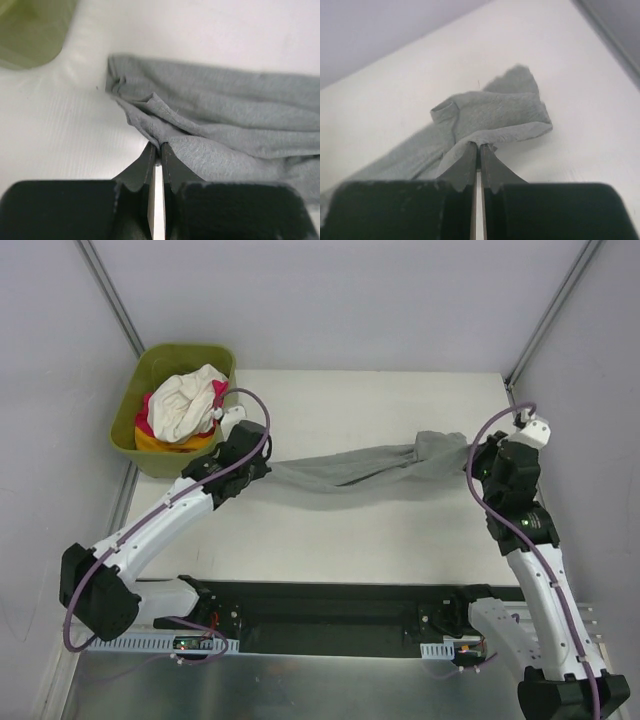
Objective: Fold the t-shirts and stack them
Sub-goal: Flatten out the tshirt
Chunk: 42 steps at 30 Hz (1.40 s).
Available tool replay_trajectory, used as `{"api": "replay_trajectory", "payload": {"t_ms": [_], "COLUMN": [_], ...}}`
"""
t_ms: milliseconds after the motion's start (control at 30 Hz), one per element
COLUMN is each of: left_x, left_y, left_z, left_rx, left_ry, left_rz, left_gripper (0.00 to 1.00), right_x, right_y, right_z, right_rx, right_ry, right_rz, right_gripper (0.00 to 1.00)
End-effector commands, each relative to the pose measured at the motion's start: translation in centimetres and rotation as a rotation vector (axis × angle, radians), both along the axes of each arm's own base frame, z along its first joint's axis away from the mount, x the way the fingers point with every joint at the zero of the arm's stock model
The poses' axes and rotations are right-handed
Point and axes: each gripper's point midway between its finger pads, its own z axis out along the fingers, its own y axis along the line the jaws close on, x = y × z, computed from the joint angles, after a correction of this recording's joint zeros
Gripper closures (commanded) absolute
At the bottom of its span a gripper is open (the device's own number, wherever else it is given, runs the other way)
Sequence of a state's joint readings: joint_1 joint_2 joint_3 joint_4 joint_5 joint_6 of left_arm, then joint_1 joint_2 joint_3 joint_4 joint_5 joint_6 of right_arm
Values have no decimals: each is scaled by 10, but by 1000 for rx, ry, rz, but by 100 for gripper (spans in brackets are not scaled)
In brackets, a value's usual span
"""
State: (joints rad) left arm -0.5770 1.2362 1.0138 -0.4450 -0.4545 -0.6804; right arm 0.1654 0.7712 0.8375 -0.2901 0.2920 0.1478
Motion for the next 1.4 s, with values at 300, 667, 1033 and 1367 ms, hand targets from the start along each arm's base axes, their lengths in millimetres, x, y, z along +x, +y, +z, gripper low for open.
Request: {"api": "replay_trajectory", "payload": {"t_ms": [300,667,1033,1367], "left_x": [-17,-114,-119,68], "left_y": [4,20,35,-12], "left_z": [240,384,433,307], "left_rx": [-258,-416,-375,-10], "left_ry": [-697,-1091,-1191,-792], "left_rz": [-143,-388,-342,-86], "left_gripper": [100,100,100,100], "right_x": [-57,-201,-215,-14], "right_y": [-38,-31,-43,-66], "right_z": [263,397,444,339], "right_rx": [-155,-229,-350,-612], "right_ry": [-620,-994,-1042,-555], "right_rz": [-106,26,-40,-213], "right_gripper": [99,99,100,99]}}
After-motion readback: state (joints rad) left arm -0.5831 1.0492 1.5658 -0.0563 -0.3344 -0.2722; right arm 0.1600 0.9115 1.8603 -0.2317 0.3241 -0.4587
